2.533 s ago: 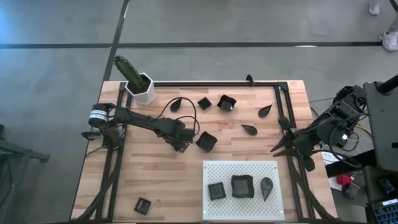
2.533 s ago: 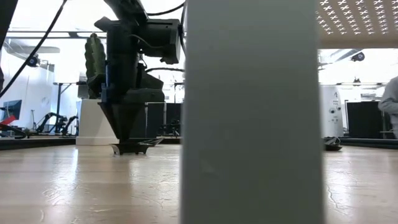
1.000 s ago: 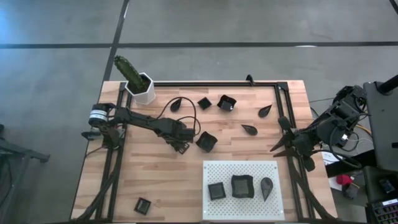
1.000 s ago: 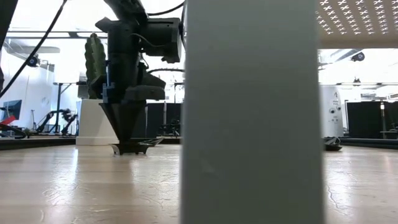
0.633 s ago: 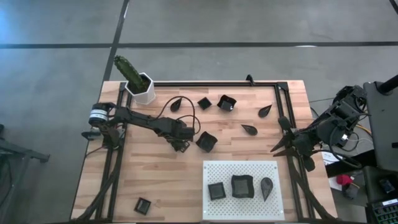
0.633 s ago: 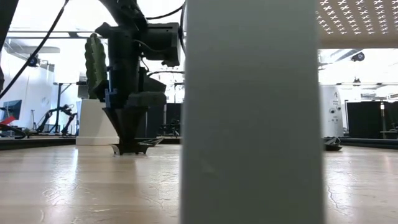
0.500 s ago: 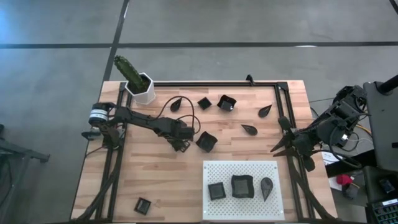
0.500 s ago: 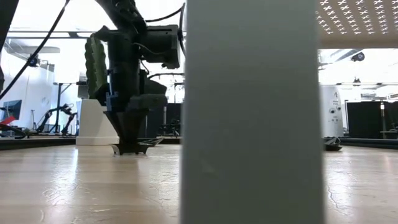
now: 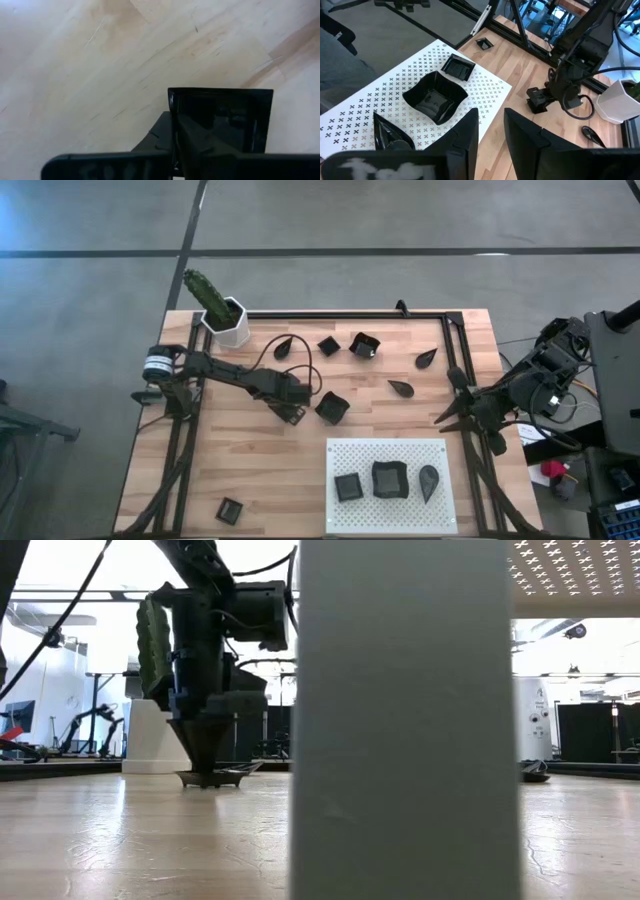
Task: Pick & Place Mini shaped plates
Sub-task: Stack the square plate on top of the square plate on the shelf
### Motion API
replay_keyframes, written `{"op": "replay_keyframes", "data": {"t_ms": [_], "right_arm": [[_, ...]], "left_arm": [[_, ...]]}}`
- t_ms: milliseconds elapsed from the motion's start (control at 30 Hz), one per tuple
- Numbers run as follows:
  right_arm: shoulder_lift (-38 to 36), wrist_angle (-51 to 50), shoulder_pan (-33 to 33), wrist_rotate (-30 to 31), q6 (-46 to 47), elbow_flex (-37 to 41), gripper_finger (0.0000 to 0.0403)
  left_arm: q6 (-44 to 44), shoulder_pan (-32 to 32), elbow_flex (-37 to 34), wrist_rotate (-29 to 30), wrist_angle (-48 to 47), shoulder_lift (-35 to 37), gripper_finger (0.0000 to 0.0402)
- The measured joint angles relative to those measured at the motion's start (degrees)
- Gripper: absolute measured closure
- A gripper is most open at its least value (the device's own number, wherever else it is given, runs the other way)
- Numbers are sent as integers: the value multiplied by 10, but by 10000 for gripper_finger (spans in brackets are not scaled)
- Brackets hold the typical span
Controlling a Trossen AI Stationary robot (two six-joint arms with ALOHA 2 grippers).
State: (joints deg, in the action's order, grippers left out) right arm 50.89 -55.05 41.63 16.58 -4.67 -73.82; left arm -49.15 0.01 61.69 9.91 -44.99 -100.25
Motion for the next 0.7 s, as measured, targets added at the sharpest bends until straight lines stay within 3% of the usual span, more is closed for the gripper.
{"op": "replay_keyframes", "data": {"t_ms": [467,700], "right_arm": [[0,0,0,0,0,0,334],[0,0,0,0,0,0,327]], "left_arm": [[33,-1,121,-15,-112,27,401],[50,-7,224,20,-210,58,401]]}}
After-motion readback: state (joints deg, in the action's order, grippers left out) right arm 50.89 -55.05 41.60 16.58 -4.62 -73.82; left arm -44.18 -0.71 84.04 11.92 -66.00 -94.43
